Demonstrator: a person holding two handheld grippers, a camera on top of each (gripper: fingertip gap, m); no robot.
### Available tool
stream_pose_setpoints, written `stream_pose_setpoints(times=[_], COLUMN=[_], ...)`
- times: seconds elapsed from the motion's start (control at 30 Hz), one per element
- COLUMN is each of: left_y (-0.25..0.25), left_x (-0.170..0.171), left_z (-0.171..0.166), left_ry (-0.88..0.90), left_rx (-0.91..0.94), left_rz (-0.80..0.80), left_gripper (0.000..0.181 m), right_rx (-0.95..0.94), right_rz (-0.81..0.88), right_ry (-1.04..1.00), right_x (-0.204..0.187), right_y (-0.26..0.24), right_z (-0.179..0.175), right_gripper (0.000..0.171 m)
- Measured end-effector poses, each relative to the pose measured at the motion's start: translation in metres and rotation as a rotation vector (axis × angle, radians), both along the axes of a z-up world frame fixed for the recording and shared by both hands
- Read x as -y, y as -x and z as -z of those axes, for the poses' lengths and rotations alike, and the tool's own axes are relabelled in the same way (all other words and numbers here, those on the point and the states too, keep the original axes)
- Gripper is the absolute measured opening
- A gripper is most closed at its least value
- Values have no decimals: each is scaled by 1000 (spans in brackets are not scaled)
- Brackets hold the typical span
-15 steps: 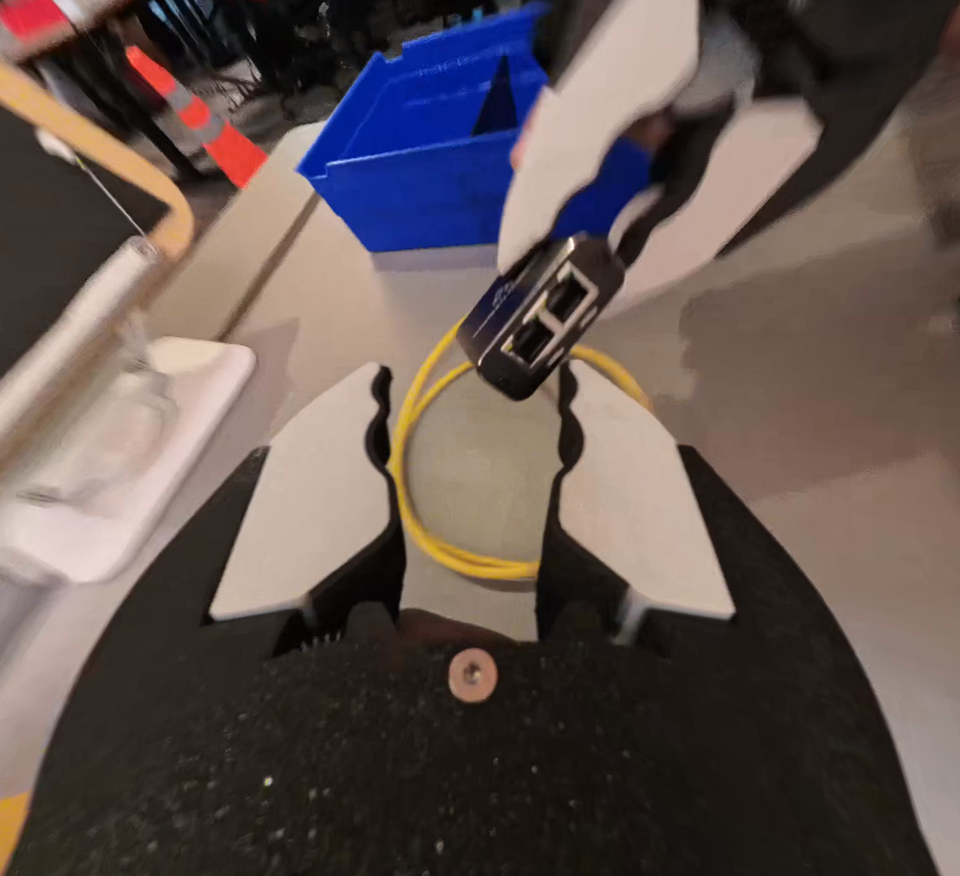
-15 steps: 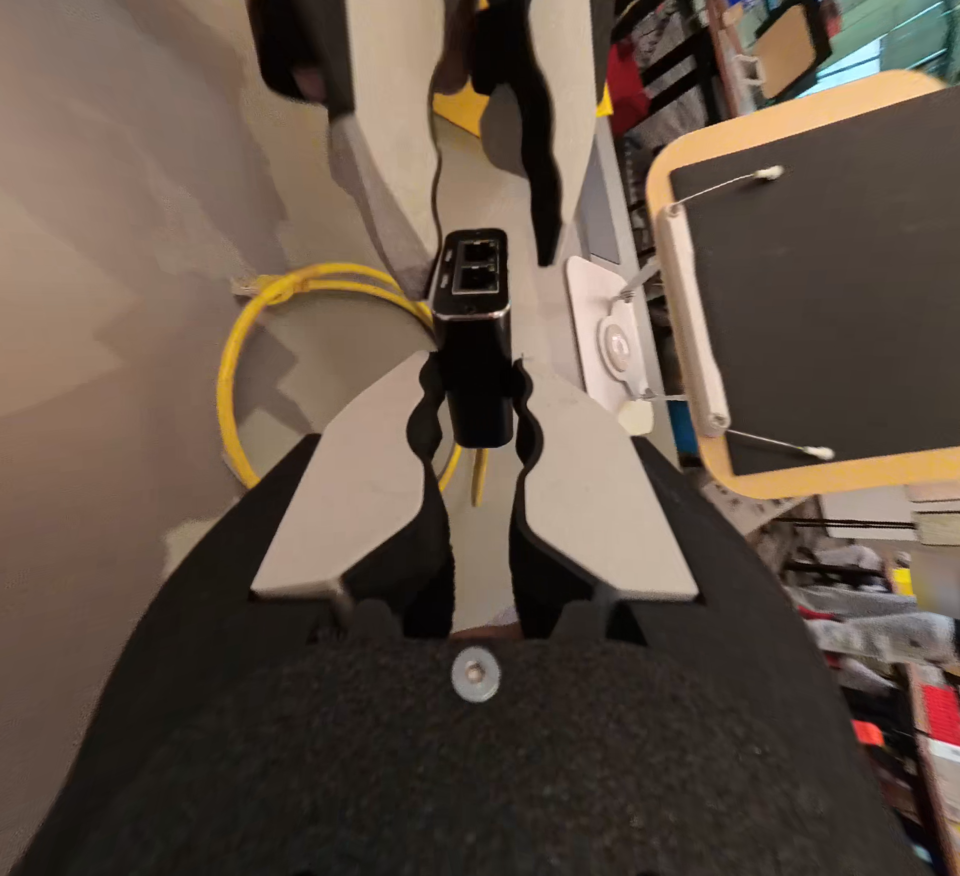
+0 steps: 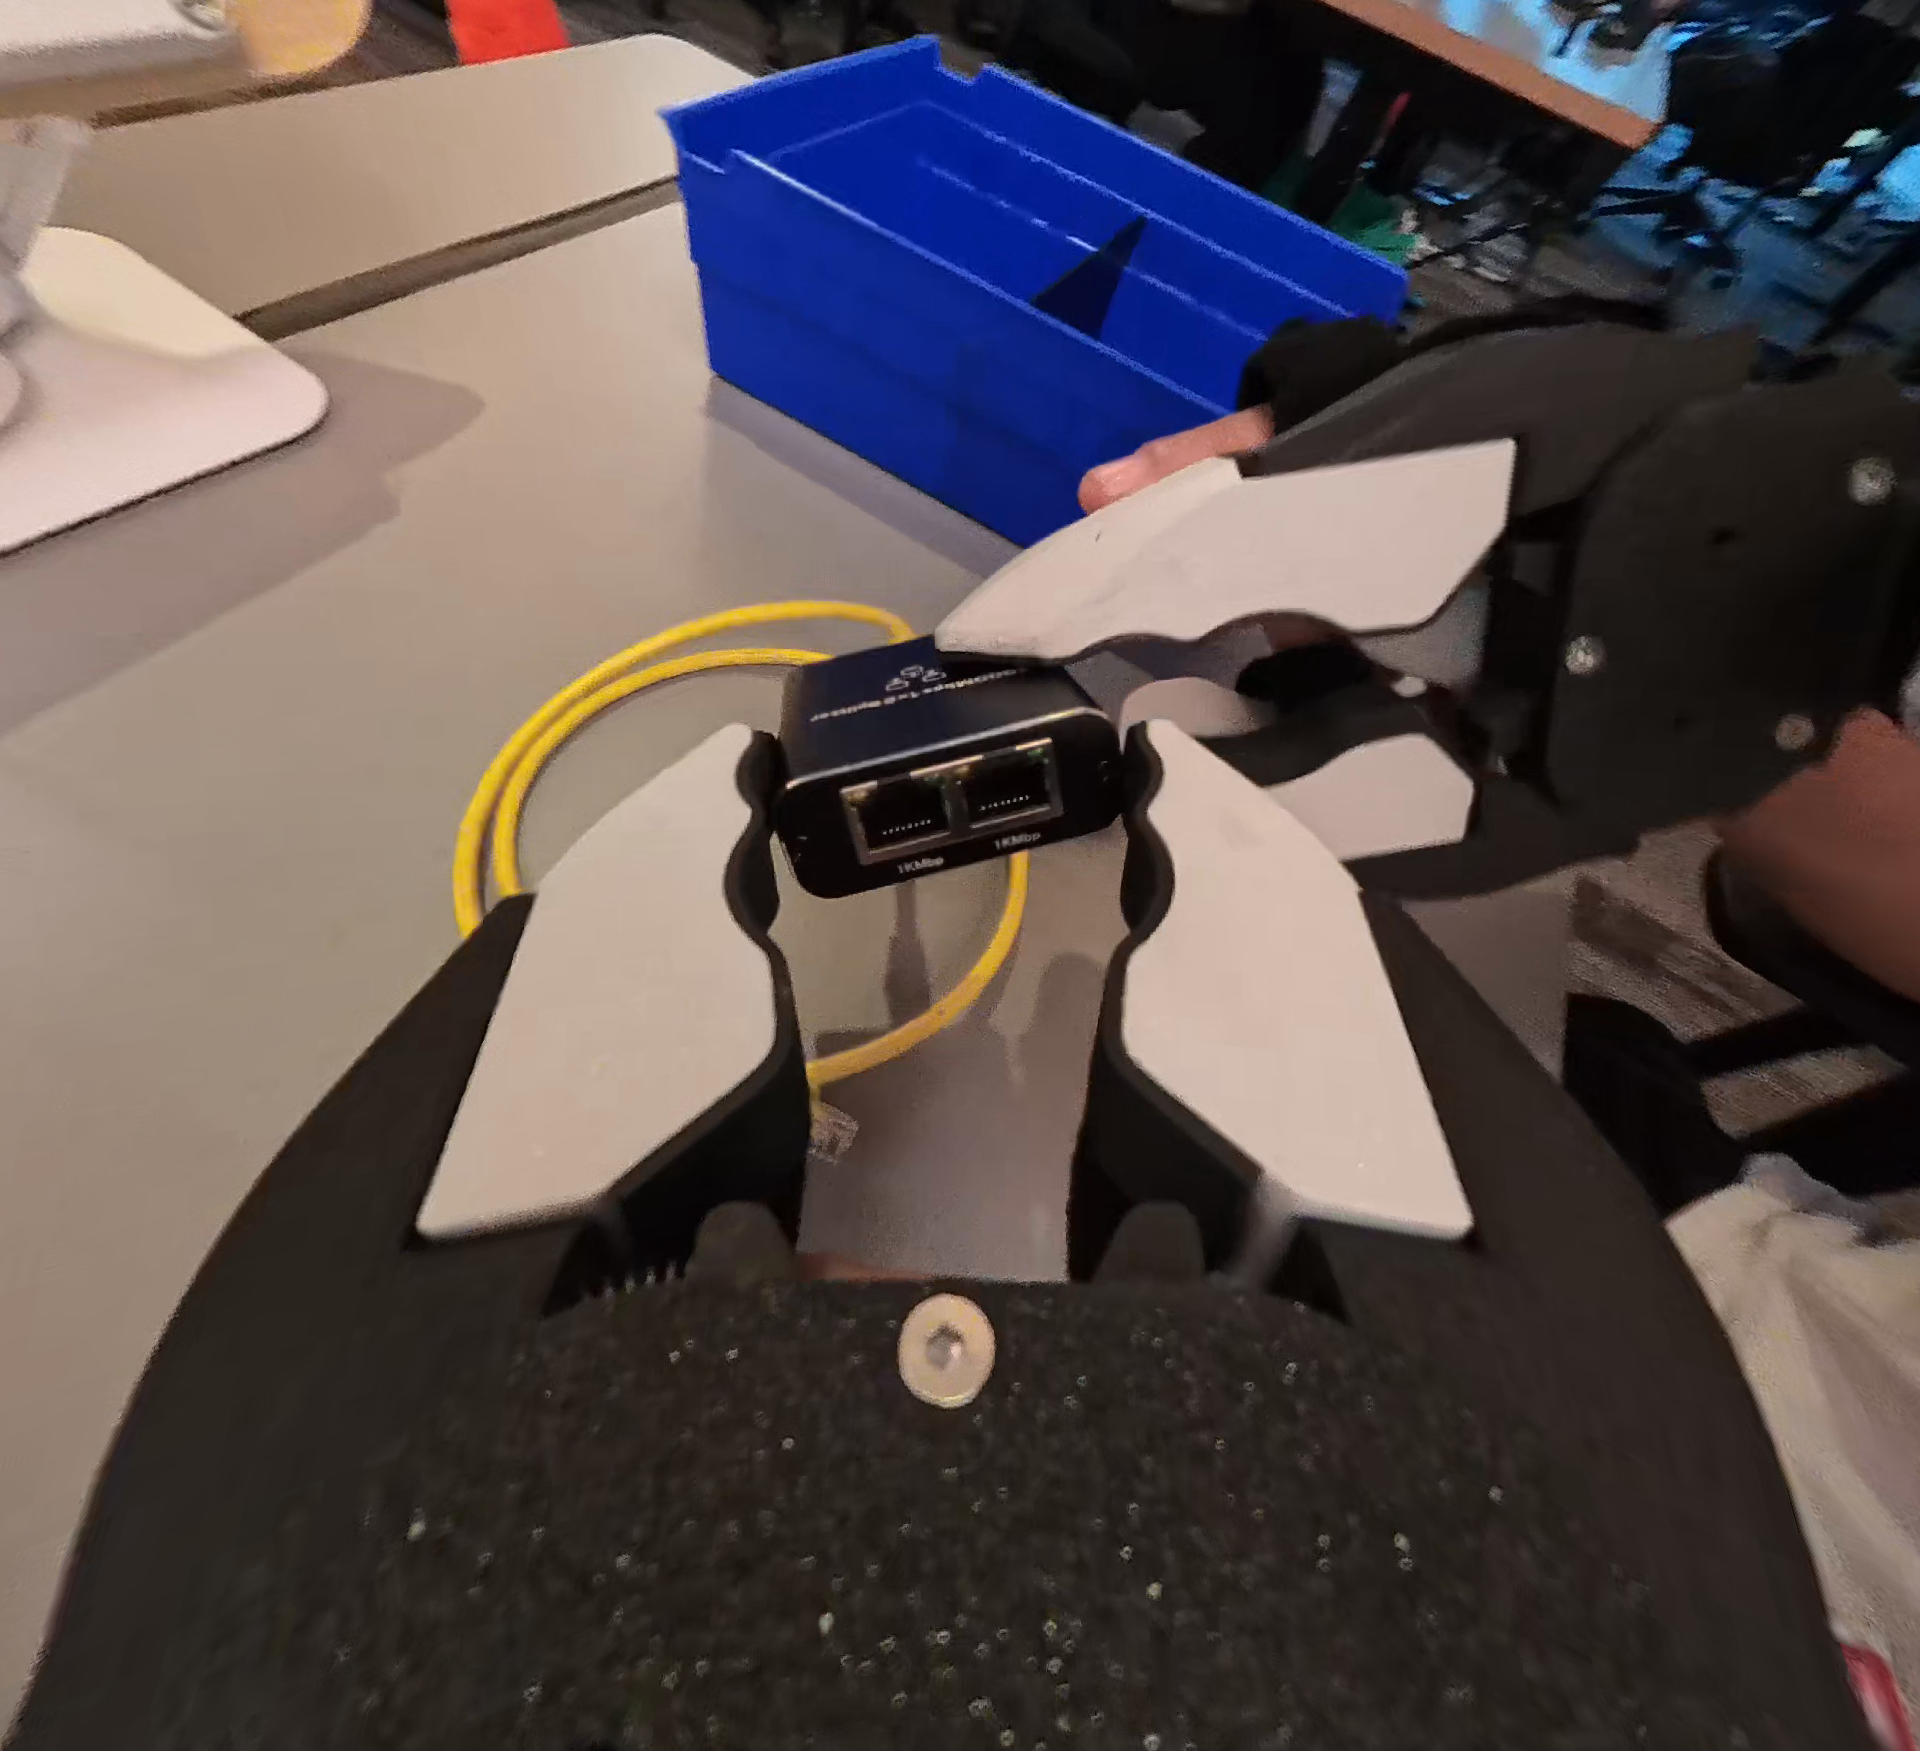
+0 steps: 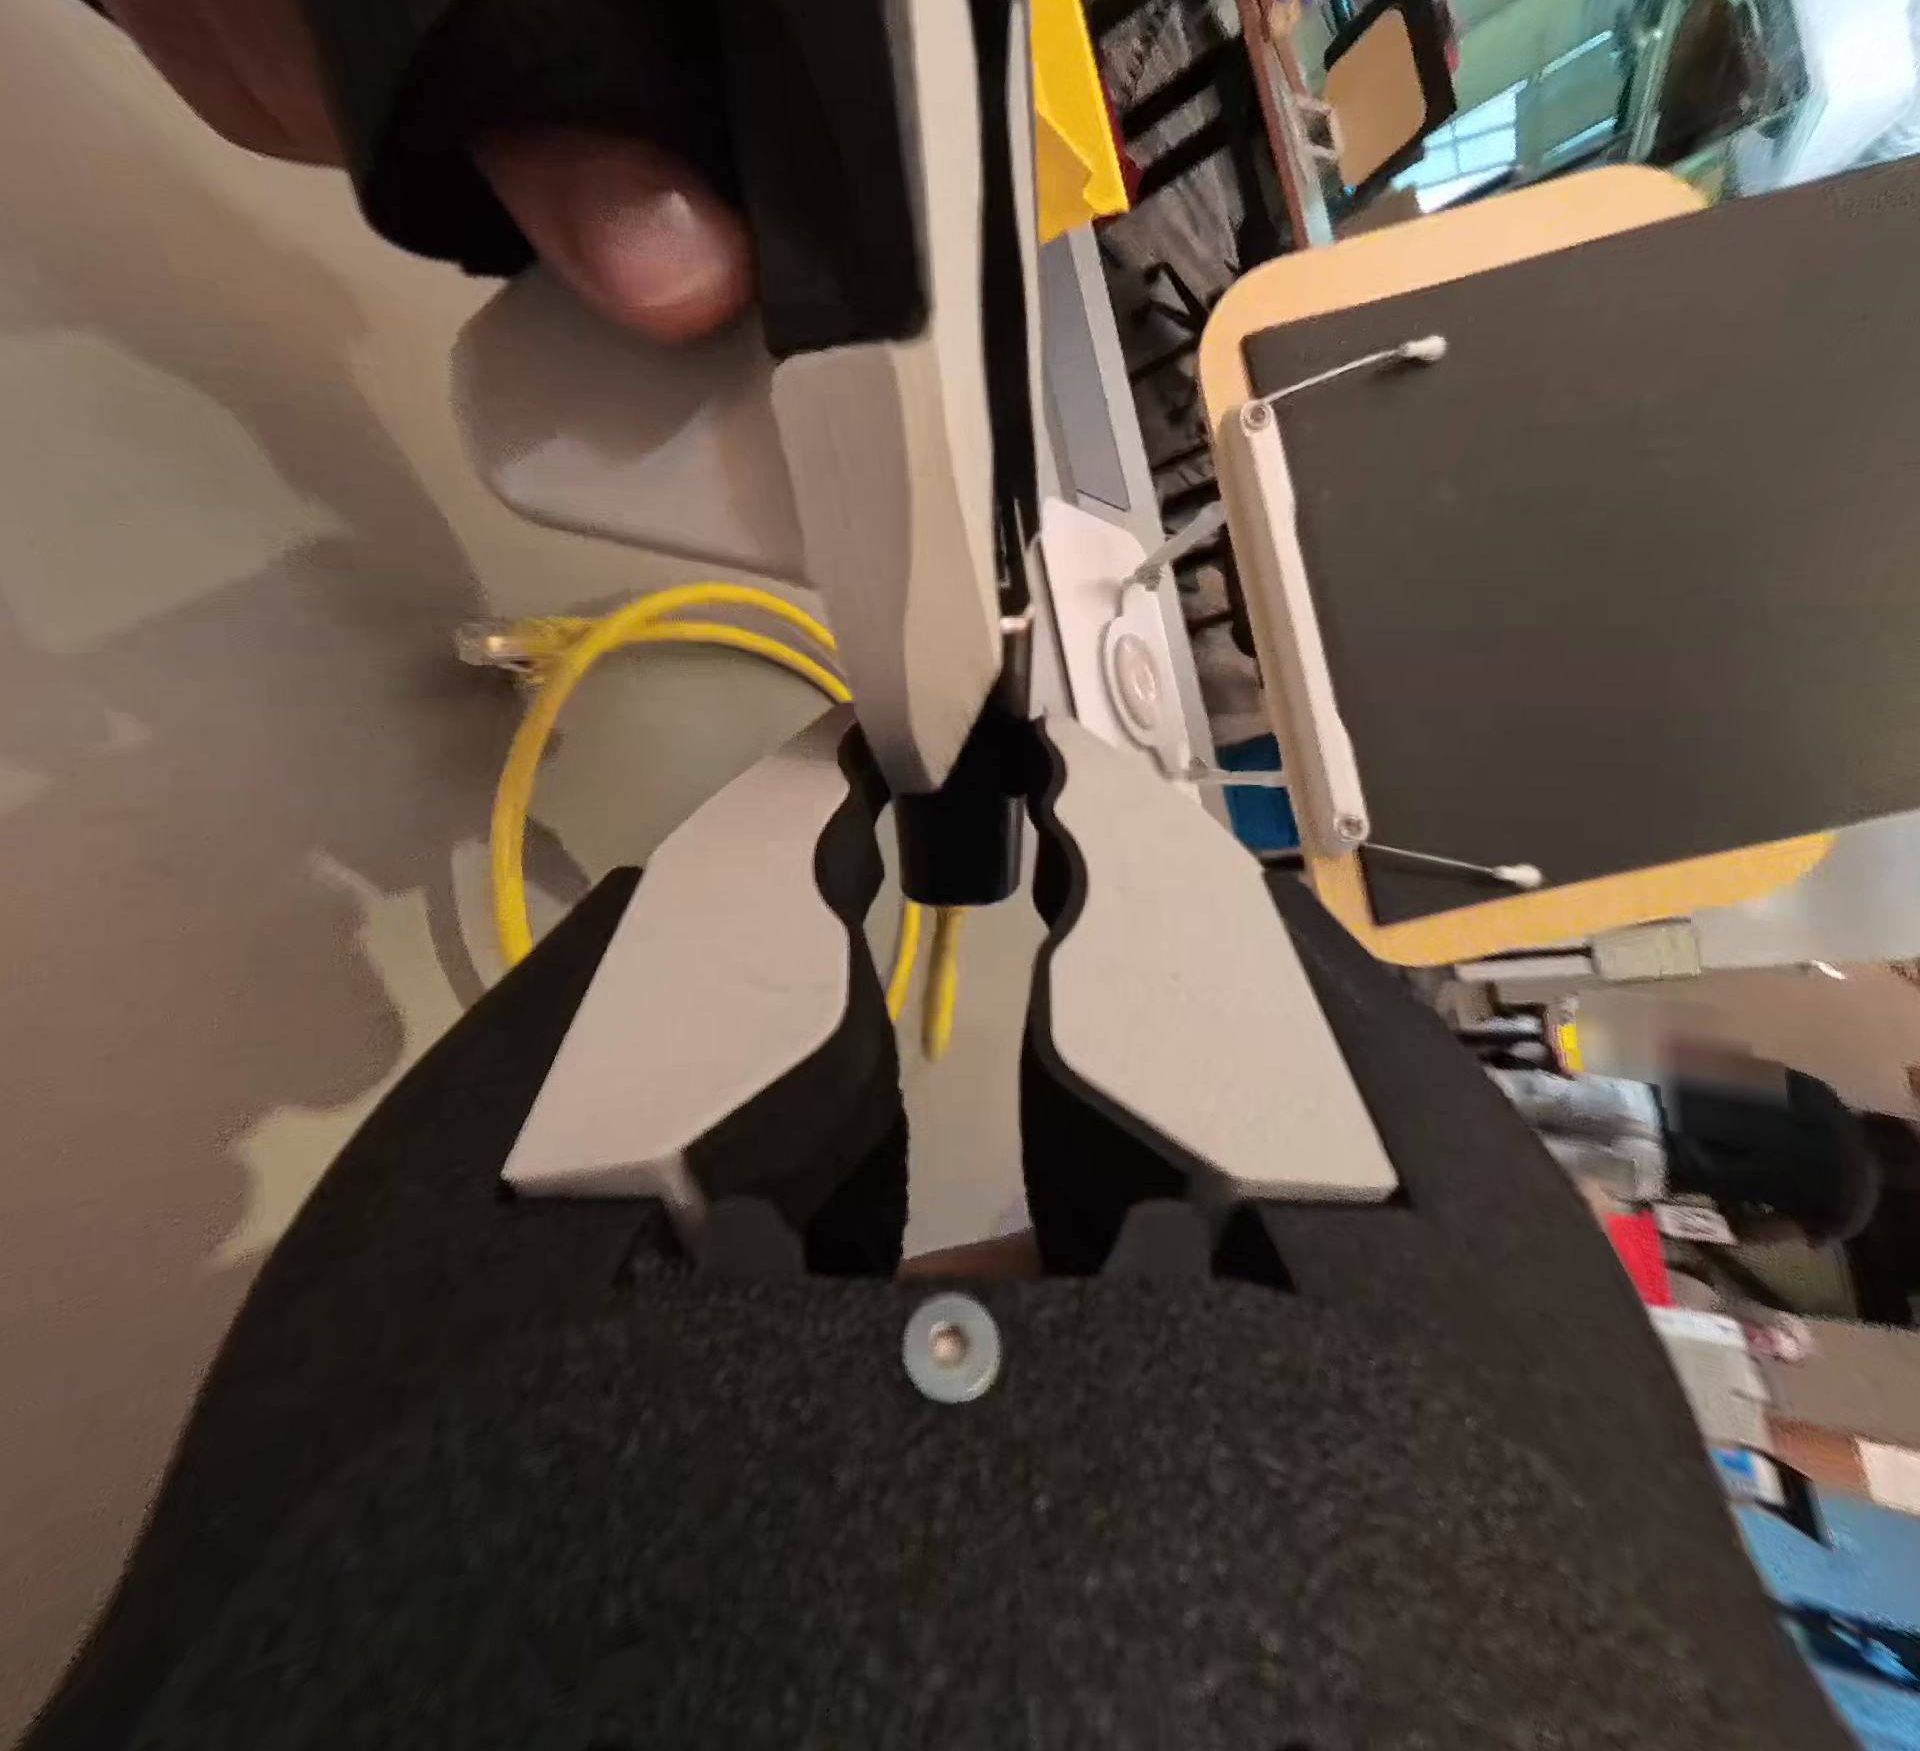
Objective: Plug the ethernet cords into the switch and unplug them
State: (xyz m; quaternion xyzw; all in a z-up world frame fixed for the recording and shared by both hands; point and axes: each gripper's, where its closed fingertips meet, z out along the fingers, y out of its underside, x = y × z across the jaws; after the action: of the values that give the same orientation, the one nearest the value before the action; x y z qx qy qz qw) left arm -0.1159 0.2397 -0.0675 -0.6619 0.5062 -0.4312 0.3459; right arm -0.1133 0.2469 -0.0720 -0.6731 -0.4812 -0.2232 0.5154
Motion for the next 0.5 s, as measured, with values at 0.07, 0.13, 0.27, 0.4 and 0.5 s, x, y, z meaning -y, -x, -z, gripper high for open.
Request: stream_pose_setpoints(times=[0.07,0.13,0.27,0.4,0.5], left_y=[-3,-5,-1,24,64], left_x=[3,6,5,3,20], left_z=[0,2,4,6,18], left_ry=[-38,-65,-33,0,90], left_rx=[-36,-65,-37,-18,-19], left_rz=[-19,-34,-47,-88,-141], left_gripper=[64,64,64,61,61], right_rx=[47,39,-5,19,19], right_rz=[12,25,5,-26,-64], right_ry=[-15,-5,43,-24,-128], right_x=[-3,-7,-8,-20,-37], right_y=[4,8,11,10,-1], right_z=[1,3,6,9,16], right_gripper=[30,30,25,25,25])
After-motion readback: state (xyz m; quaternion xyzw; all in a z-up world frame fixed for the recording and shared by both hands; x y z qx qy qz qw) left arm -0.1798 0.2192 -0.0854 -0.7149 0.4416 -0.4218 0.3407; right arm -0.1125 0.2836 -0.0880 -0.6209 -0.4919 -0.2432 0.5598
